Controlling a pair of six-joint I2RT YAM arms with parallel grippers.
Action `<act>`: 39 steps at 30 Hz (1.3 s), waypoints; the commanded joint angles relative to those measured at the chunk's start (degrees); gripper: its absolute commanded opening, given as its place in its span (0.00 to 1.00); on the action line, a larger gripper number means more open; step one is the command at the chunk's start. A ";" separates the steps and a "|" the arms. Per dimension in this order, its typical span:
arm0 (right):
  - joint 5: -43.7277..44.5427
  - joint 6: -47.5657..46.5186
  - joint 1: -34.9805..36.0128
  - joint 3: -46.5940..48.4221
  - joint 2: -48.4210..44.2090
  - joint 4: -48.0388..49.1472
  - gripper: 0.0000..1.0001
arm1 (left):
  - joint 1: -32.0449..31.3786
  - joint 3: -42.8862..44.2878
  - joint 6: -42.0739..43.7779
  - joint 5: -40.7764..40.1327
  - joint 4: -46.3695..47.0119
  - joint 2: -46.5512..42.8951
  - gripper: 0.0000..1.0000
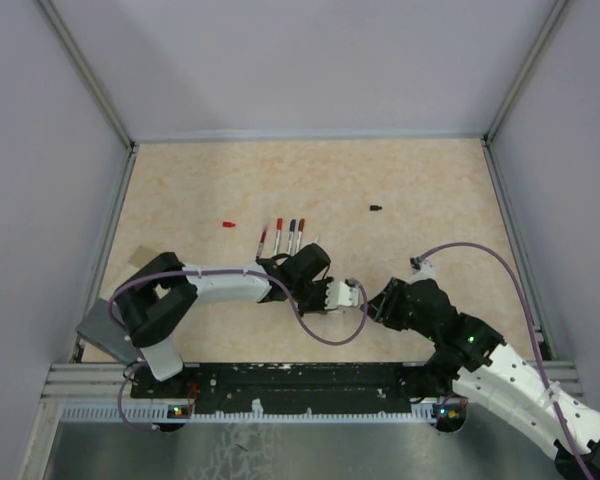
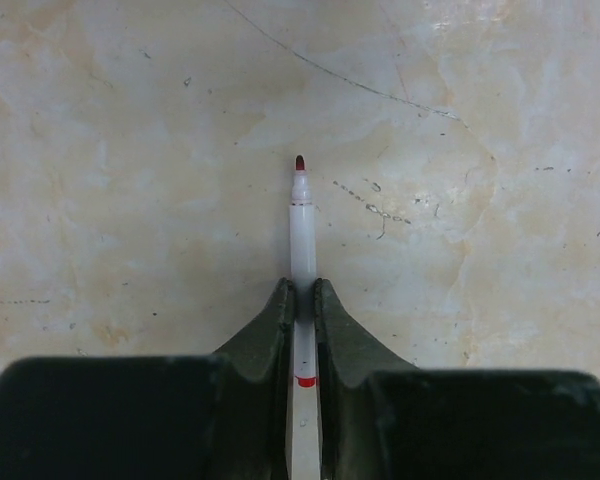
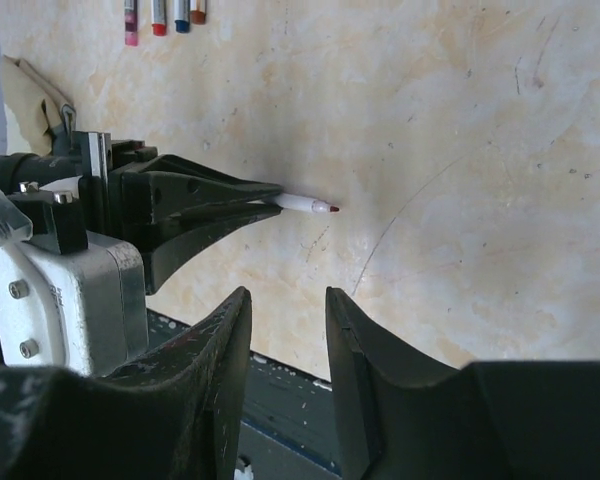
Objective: Insert the pens into the pen caps
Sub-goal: Pick up the pen from the center of the board.
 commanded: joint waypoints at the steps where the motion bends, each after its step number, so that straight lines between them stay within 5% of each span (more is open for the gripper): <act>1: 3.98 2.78 -0.23 0.71 0.27 1.75 0.36 | -0.28 -0.17 -8.18 -1.57 -3.50 -1.55 0.12; 9: 8.21 10.31 -0.19 -1.76 5.43 9.31 0.36 | -0.28 0.47 -26.09 -2.11 -1.67 -4.53 0.12; 22: 8.76 24.39 4.27 -5.20 20.41 28.27 0.41 | -0.32 0.47 -43.75 -3.67 1.45 -6.22 0.14; 39: 9.71 38.22 6.88 -11.22 22.30 34.46 0.43 | -0.31 -1.35 -52.58 -2.29 8.21 -6.82 0.13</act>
